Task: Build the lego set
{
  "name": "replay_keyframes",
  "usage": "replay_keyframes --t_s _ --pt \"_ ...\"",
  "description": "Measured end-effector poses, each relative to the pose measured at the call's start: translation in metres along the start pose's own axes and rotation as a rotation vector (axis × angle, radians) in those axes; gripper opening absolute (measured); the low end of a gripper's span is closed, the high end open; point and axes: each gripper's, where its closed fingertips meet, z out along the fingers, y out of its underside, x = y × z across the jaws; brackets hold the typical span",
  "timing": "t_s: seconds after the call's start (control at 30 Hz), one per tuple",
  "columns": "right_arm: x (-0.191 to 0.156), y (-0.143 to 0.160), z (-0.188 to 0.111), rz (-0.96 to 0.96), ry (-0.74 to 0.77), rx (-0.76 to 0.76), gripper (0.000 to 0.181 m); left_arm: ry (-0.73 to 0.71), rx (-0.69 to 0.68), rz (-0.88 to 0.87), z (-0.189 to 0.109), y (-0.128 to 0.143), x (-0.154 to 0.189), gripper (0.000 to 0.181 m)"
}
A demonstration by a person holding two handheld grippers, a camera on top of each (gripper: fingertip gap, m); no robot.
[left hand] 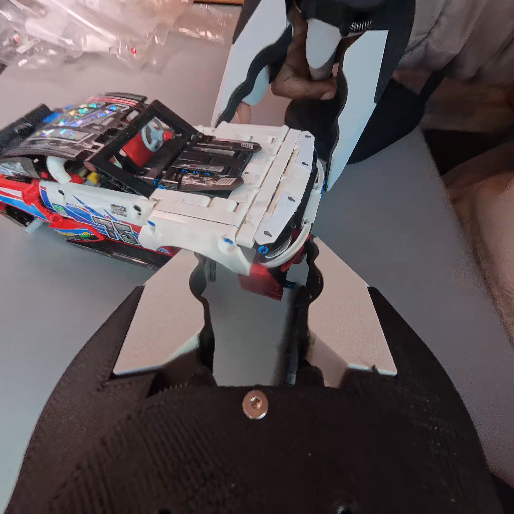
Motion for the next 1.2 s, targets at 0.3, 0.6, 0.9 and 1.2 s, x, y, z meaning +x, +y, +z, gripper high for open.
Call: replay_keyframes --t_s 0.3,0.6,0.9,1.2 --pt "-0.042 -0.049 -0.030 -0.366 0.197 0.072 0.099 0.064 0.195 -0.071 -0.021 -0.060 0.032 0.072" --pt "0.010 -0.064 -0.035 -0.828 0.696 0.120 0.060 0.078 0.275 -0.135 -0.029 -0.079 0.024 0.072" --pt "0.017 -0.126 -0.066 -0.599 0.234 0.236 0.058 -0.203 0.311 0.186 -0.070 -0.106 0.001 0.080" --pt "0.046 -0.158 -0.055 -0.451 -0.059 0.219 0.060 -0.299 0.343 0.301 -0.059 -0.141 -0.052 0.070"
